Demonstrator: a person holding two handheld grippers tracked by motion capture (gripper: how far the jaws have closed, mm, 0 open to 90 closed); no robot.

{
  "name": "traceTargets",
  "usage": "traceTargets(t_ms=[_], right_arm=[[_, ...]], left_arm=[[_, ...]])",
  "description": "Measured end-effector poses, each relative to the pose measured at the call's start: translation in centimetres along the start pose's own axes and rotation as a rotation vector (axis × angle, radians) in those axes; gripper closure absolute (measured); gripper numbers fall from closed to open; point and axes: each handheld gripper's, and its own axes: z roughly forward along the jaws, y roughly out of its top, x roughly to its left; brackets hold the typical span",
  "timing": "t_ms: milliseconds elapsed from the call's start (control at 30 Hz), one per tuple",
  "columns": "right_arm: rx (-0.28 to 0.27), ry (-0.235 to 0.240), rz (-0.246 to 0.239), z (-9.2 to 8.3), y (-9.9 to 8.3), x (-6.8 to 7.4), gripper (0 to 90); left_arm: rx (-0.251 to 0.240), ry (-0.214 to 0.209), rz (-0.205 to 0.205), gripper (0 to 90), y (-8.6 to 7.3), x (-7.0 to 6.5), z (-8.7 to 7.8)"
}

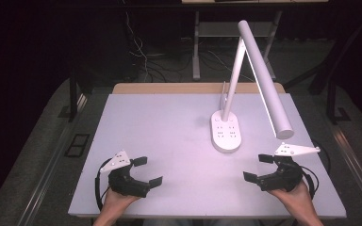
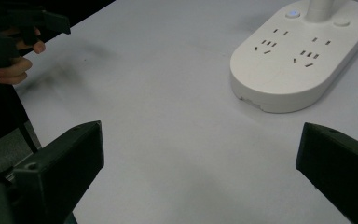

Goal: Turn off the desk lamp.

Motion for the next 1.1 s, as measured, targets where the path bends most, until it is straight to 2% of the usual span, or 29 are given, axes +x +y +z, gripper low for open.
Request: traceTargets(t_ms=[133,467,1100], right_arm=[[0.002,0.000,-0.016,0.1,0.7,-0.1,0.8],[0.011,0.002,-0.013,0.2,2.3,-0.8,0.9],[0.040,-0.011,-0.023,1.7,4.8,-2.1,0.9]], left_arm=[[0.002,-0.003,0.001,0.0,0.0,0.0,0.1],[0.001,-0.001,-0.001,0.0,0.0,0.0,0.0],[0.009,-0.005,-0.002,0.0,-0.1,0.1,0.2]])
